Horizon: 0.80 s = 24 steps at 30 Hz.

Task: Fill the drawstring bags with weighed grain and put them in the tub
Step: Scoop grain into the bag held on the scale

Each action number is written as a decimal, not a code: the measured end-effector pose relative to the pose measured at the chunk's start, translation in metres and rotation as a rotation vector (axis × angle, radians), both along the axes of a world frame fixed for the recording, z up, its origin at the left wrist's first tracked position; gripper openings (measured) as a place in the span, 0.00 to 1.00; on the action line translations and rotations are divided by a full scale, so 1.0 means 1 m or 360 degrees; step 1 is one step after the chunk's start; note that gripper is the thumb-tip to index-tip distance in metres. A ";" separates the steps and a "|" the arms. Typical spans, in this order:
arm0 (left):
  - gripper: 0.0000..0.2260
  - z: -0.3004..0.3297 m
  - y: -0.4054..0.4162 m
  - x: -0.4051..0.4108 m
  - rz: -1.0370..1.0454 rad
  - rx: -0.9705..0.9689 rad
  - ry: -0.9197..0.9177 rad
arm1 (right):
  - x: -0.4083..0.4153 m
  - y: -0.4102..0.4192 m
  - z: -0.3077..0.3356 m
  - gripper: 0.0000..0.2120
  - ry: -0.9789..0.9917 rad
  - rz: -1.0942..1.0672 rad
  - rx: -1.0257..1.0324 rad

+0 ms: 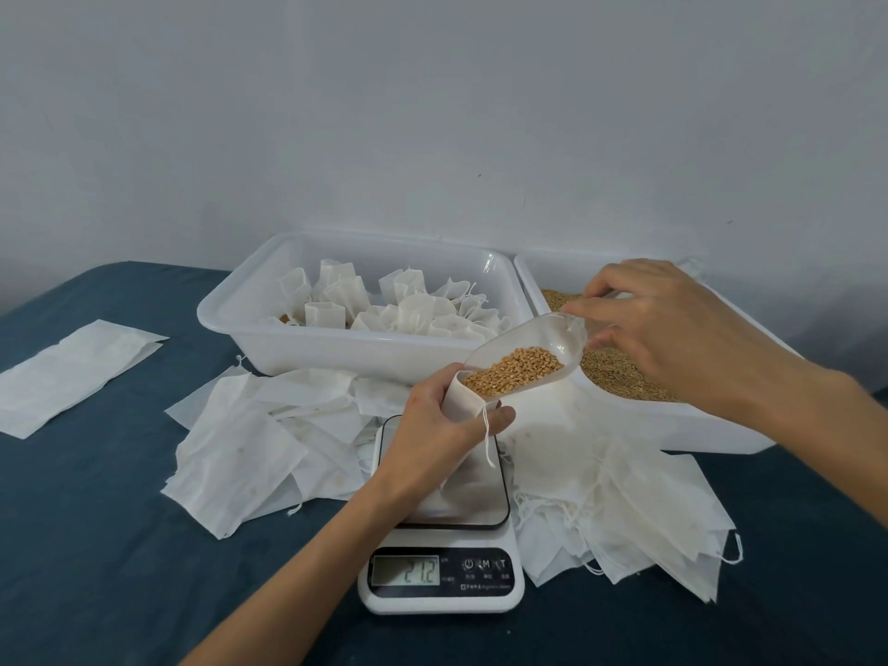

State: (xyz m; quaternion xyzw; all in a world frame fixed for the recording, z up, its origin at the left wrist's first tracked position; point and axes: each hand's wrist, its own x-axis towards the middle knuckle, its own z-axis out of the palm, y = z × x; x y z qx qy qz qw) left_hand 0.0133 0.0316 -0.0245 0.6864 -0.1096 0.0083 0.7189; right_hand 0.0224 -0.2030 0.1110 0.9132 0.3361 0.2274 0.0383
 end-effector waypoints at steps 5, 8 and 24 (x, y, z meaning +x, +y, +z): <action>0.21 -0.002 0.000 0.001 0.0014 0.0018 0.0040 | 0.000 0.001 0.000 0.18 -0.0007 0.0004 0.0005; 0.22 -0.001 0.000 0.001 0.0016 0.0027 0.0036 | 0.001 0.001 0.000 0.18 -0.0012 0.0005 0.0005; 0.19 -0.001 -0.001 0.001 0.0050 0.0003 0.0035 | -0.003 0.004 0.001 0.14 -0.0006 0.0034 0.0025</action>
